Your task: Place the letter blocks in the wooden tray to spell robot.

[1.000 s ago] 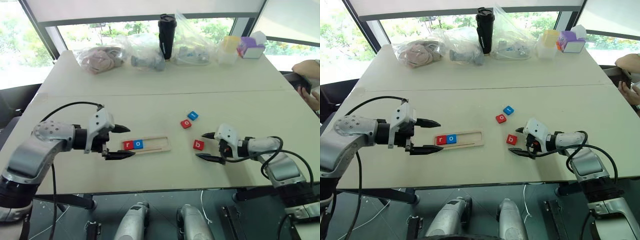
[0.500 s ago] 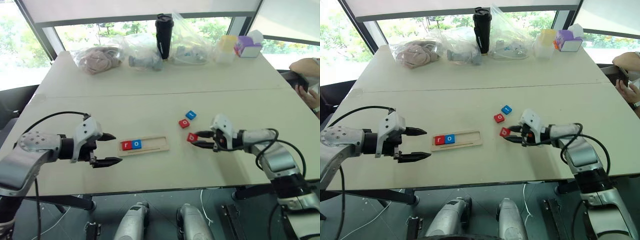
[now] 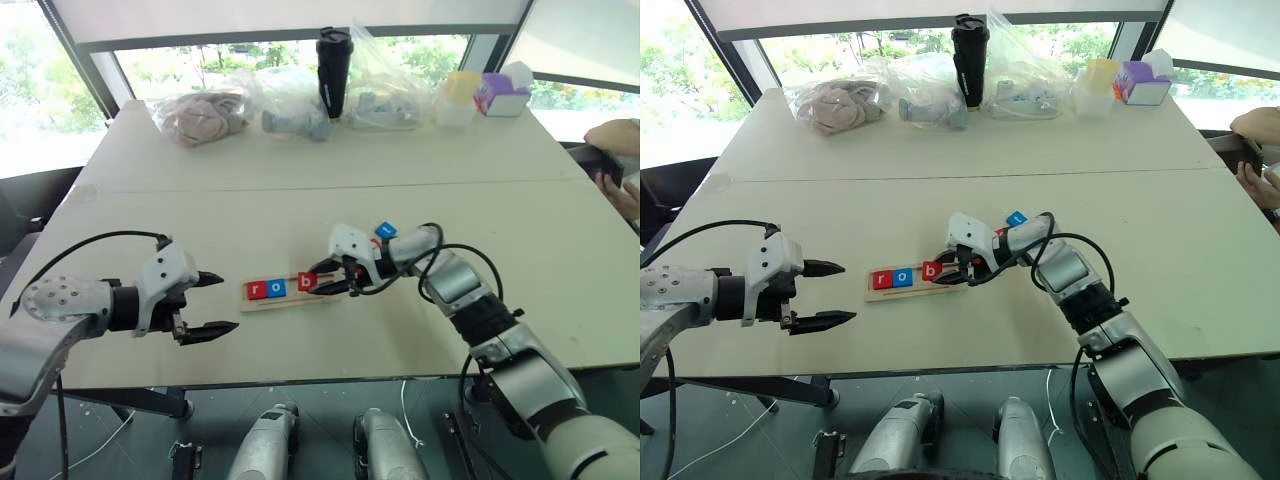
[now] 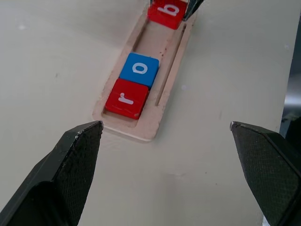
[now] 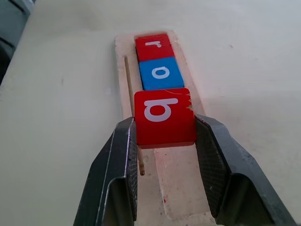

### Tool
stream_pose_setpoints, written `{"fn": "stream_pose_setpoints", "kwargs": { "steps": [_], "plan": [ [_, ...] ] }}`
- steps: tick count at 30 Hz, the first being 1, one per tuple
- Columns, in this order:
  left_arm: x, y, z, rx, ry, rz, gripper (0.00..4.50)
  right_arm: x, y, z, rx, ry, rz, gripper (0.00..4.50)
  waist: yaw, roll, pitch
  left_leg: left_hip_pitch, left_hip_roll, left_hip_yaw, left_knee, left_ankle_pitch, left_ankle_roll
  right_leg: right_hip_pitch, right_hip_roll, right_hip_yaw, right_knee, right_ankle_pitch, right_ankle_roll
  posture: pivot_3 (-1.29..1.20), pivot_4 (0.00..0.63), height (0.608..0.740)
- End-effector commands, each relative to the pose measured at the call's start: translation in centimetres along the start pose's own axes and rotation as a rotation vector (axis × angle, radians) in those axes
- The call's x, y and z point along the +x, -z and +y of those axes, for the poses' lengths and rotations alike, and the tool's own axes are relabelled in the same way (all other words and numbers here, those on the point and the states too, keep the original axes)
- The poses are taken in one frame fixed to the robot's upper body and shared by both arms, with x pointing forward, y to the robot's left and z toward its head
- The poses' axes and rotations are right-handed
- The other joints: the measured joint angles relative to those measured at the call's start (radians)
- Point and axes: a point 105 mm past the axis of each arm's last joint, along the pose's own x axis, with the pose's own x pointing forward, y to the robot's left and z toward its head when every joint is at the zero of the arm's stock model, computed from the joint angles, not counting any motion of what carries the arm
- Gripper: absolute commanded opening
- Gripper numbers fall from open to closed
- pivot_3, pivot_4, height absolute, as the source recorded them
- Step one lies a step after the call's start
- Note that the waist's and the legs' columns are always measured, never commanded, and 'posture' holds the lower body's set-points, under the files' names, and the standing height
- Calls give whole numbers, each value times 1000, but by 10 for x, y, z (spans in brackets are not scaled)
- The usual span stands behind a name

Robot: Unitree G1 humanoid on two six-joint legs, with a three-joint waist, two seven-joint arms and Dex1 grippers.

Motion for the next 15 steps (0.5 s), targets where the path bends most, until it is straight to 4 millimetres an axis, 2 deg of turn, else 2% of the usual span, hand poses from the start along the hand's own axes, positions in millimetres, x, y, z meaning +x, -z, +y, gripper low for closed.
{"fn": "stream_pose_setpoints", "kwargs": {
  "steps": [1, 15],
  "plan": [
    [-4, -9, 0, 17, -34, -33, 4500, 3, -9, -6, -44, -9, -19, 1155, -1, 0, 0, 0, 0, 0, 0, 0, 0, 0, 1, 0, 0, 0, 0, 0, 150, 740],
    [-1, -9, 0, -3, -57, -52, 4500, 21, -12, -12, -74, -26, -25, 1155, -3, 0, 0, 1, 0, 0, 0, 1, -1, -1, 2, 1, 2, 0, 0, 0, 150, 740]
  ]
}}
